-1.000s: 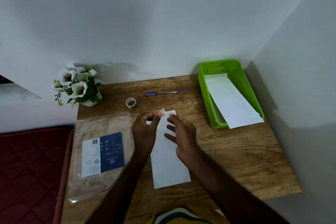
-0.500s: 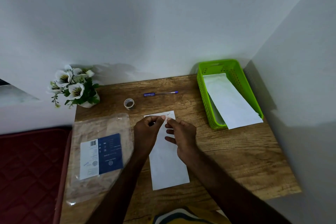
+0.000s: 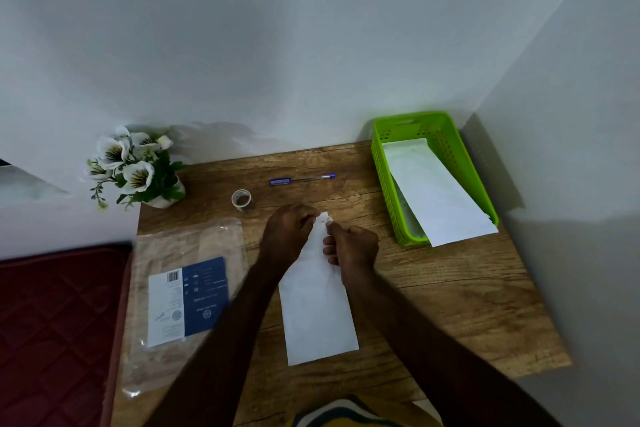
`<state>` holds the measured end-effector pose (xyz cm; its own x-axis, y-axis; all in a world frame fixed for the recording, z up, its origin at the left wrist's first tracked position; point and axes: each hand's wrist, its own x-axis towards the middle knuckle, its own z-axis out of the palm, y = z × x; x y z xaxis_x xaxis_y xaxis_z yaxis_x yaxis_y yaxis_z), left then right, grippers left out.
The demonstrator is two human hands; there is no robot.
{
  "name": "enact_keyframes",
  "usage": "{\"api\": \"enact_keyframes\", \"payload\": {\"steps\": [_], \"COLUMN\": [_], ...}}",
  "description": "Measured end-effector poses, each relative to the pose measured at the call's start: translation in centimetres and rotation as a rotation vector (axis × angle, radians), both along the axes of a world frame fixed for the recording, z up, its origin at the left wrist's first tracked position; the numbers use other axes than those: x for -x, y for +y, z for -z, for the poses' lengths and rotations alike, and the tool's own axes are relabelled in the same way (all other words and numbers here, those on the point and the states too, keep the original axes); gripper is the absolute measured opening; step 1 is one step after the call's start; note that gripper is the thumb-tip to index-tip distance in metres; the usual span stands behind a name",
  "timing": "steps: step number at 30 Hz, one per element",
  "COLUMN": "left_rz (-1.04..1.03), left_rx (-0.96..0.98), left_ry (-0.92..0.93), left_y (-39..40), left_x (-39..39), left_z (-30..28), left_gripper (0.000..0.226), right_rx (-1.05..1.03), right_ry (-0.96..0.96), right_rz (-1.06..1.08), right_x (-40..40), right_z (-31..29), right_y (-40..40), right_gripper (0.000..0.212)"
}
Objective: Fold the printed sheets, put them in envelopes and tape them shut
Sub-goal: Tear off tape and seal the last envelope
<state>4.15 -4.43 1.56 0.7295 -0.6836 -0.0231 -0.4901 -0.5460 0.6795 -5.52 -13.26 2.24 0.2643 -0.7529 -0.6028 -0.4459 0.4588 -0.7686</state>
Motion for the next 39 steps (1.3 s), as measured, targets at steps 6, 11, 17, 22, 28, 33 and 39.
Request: {"api": "enact_keyframes", "payload": {"steps": [6,11,17,22,28,33,39], "left_rz": [-0.039,-0.009,0.006,-0.035,-0.040,-0.032,-0.038], "left_rx": [0.097,0.067,0.053,0.040,0.012,0.025,0.009], "left_ry": [0.046,0.023,0.003,0.014,-0.029,-0.056,-0.049], "left_y": [-0.1,-0.3,-0.6,-1.1,-1.3,-1.2,-1.4], "left_x": [0.2,-0.4,-0.7,-0.7,-0.7,-0.5,-0.3], "left_z": [0.2,0.7,1.1,1.4,1.8,1.7,1.7], "left_gripper": [0.034,0.020,0.016,0.016,0.016,0.013,0.021], "right_rx": [0.016,0.027,0.053,0.051,0.032,0.033,0.016], "right_ry": [0.010,0.017,0.065,0.100,0.126,0.156,0.215], "right_rz": [-0.028,-0.029,-0.072,-0.098,-0.114,-0.163,-0.209], "right_x": [-0.7,-1.1,-1.3,-1.4,-1.5,-1.6,-1.9], "right_z": [0.5,0.7,1.4,1.3,1.4,1.4,1.0], "right_y": [-0.1,0.0,-0.1,-0.2,-0.5,-1.0,-1.5], "right_gripper": [0.027,0.034,0.032,0.031,0.033,0.037,0.038]}}
